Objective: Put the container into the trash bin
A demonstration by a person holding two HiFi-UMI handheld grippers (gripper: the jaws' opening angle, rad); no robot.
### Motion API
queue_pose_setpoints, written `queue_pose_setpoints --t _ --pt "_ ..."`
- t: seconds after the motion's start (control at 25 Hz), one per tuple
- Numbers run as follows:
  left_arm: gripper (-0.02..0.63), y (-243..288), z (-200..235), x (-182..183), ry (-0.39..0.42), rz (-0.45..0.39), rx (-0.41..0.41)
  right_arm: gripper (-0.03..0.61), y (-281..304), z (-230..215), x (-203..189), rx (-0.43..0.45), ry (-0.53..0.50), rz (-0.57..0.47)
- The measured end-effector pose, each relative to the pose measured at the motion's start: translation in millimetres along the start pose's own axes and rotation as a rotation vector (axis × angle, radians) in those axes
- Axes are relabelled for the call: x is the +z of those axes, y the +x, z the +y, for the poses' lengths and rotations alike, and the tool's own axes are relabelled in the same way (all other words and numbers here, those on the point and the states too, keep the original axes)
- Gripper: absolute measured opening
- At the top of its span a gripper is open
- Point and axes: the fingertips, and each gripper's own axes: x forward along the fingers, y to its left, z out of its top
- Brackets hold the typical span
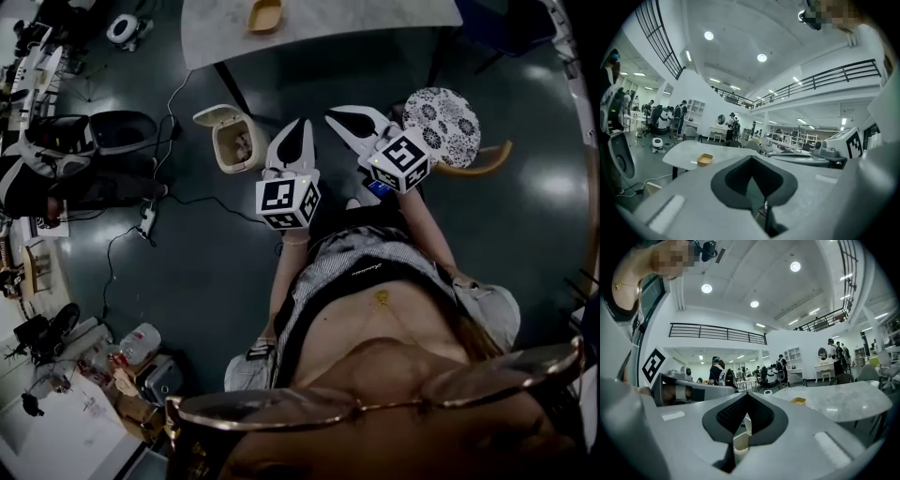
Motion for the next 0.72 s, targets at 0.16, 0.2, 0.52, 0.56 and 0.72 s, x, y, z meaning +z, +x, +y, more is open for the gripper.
queue_pose_setpoints --t 0.16,0.2,0.52,0.56,0.72 --pt "0.002 25 33 11 -0.007 -0.005 -0.027 0.026 32 -22 10 -0.039 0.011 -0.015" --pt "0.002 35 42 16 -0.007 -0.003 -0.036 0.026 42 -32 13 -0.049 0.015 -0.016" --pt "0.002 99 103 41 -0.014 0.012 -0.106 0.026 117 -84 37 -0.096 0.020 -0.047" --pt "0.002 101 110 45 -0.012 0.012 -0.109 0.026 124 -86 40 -0.102 0.017 -0.051" --pt "0.002 89 146 55 0.000 0.008 -0.132 0.026 159 -72 44 -0.129 0.011 -0.062"
